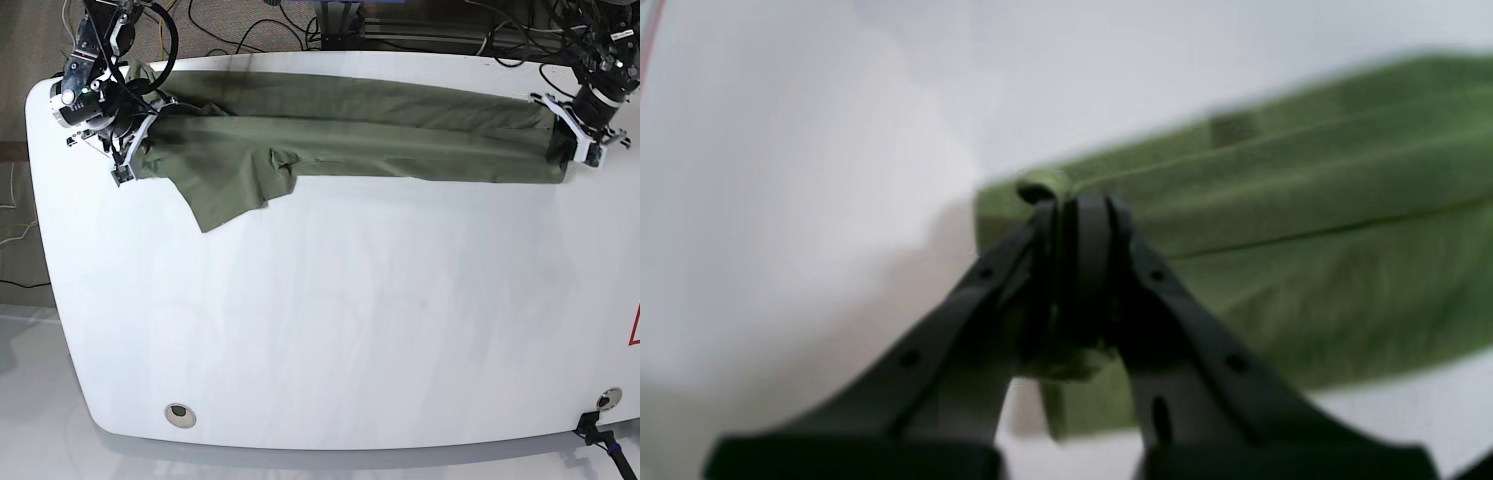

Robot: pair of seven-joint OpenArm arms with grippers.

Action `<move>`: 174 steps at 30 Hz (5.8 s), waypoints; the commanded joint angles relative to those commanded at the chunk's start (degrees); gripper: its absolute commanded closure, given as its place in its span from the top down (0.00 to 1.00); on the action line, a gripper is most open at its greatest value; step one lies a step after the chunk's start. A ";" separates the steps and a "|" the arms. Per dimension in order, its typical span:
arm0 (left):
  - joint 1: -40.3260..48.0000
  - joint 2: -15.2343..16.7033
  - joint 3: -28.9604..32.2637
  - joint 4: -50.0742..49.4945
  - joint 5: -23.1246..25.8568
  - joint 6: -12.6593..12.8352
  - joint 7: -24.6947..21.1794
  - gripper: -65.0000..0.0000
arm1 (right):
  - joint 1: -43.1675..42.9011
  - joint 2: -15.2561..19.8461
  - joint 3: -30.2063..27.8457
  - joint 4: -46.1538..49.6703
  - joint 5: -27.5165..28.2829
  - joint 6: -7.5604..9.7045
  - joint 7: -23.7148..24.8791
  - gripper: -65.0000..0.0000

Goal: Fold the T-shirt properly
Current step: 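Lift the grasped edge and fold it over onto the folded strip, then open both grippers and press the folded bundle flat with the right gripper, then move the left gripper along the folded strip toward the right gripper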

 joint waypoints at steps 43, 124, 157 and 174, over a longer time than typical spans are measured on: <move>-7.74 3.96 4.04 0.79 -1.85 0.00 0.00 0.92 | 20.13 -3.08 -2.99 -20.75 2.55 2.59 7.91 0.40; -8.79 3.87 4.13 0.88 -2.20 0.00 3.08 0.92 | -4.04 -6.24 -7.30 6.77 14.86 2.59 -2.46 0.60; -3.69 6.24 17.23 5.71 -2.11 0.00 3.08 0.00 | -4.04 -1.93 -6.95 -0.44 14.33 2.59 11.16 0.00; -7.65 5.89 17.85 -8.35 -2.11 0.00 2.73 0.00 | -3.60 -0.70 -7.12 -11.96 14.33 2.59 15.47 0.00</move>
